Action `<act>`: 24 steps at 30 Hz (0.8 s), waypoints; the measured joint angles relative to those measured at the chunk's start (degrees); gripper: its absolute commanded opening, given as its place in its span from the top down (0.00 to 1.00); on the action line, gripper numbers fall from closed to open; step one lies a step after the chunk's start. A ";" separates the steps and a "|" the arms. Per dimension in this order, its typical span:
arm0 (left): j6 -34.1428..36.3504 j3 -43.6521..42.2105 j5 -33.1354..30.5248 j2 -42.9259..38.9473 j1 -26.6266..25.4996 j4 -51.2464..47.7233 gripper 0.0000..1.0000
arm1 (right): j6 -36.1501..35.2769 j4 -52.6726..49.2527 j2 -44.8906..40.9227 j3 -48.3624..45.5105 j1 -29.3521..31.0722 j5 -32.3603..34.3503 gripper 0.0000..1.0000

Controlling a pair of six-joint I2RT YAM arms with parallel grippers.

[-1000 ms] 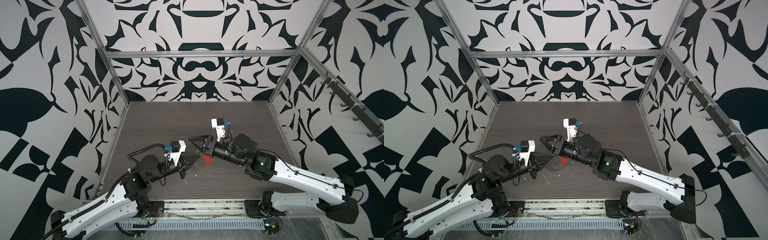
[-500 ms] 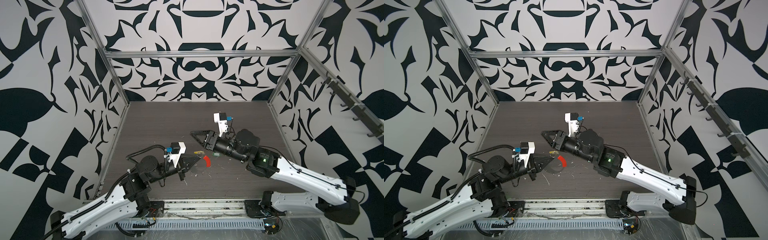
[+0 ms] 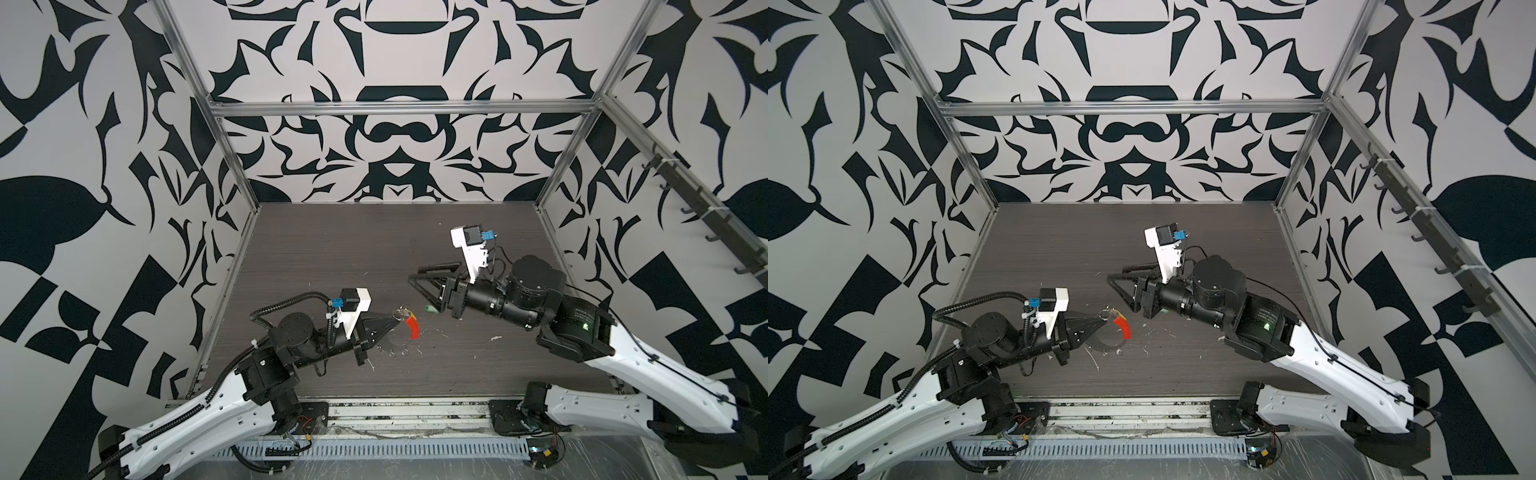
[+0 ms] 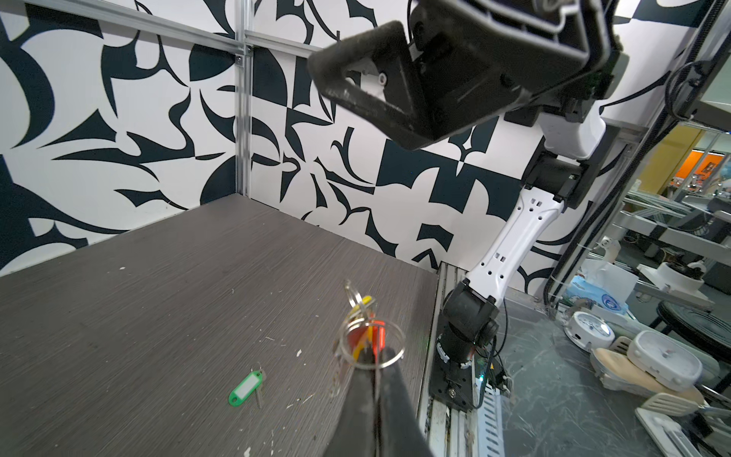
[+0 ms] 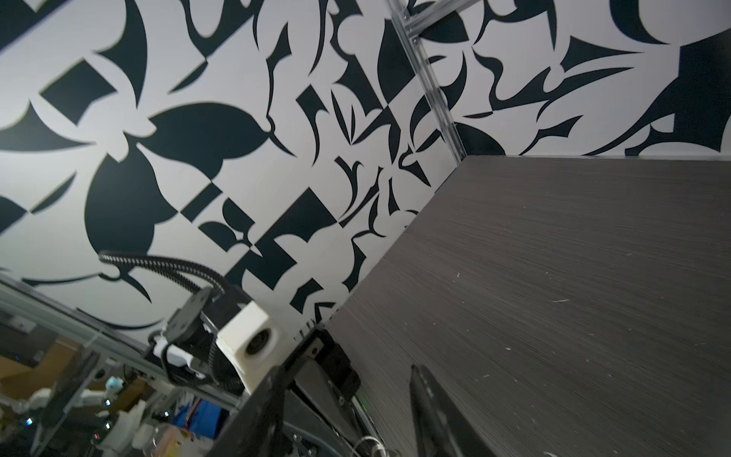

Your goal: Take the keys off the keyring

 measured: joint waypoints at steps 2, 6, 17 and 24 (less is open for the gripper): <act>0.63 0.46 1.44 -0.02 0.00 -0.96 1.00 | -2.71 -1.14 -0.13 -0.35 -0.39 -2.32 0.45; 1.73 1.99 4.17 -0.04 0.00 -3.39 1.00 | -6.16 -2.43 -1.64 -2.78 -1.31 -7.41 0.45; 2.03 2.58 5.95 -1.18 0.00 -6.49 1.00 | -9.44 -5.40 -4.39 -9.68 -1.38 -11.50 0.41; 1.92 2.64 5.95 -1.90 0.00 -6.58 1.00 | -9.79 -3.45 -6.23 -15.87 -0.90 -13.42 0.41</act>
